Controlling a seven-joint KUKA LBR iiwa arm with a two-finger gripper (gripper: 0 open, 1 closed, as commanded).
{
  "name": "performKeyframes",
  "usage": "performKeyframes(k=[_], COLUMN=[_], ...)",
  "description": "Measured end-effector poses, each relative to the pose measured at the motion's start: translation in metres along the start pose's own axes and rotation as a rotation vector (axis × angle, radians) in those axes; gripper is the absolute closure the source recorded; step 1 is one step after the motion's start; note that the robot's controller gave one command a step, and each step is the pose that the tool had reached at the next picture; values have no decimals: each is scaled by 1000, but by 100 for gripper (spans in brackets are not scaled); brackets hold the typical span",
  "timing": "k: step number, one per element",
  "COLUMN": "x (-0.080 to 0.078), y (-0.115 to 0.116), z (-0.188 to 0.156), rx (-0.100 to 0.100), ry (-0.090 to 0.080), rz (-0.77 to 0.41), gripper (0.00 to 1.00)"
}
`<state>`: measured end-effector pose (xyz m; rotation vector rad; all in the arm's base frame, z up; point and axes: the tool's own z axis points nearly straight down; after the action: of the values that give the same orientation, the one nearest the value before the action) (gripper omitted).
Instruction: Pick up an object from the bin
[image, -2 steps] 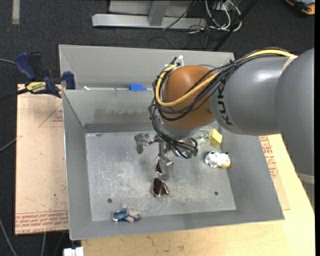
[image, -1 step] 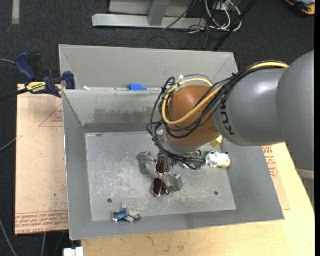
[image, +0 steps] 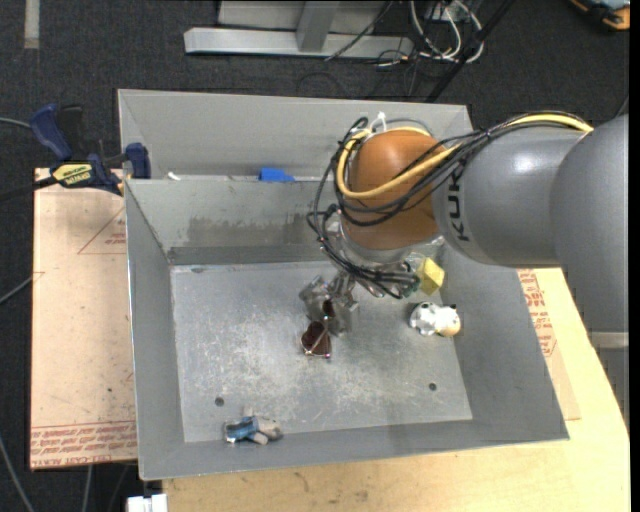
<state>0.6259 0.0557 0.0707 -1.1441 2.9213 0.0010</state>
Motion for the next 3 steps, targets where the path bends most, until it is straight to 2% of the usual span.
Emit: performKeyframes(k=[1, 2, 3], x=[0, 0, -30], y=[0, 1, 9], z=[0, -41, -112], rx=[0, -6, 0], ry=[0, 8, 2], rz=[0, -15, 16], gripper=[100, 100, 100])
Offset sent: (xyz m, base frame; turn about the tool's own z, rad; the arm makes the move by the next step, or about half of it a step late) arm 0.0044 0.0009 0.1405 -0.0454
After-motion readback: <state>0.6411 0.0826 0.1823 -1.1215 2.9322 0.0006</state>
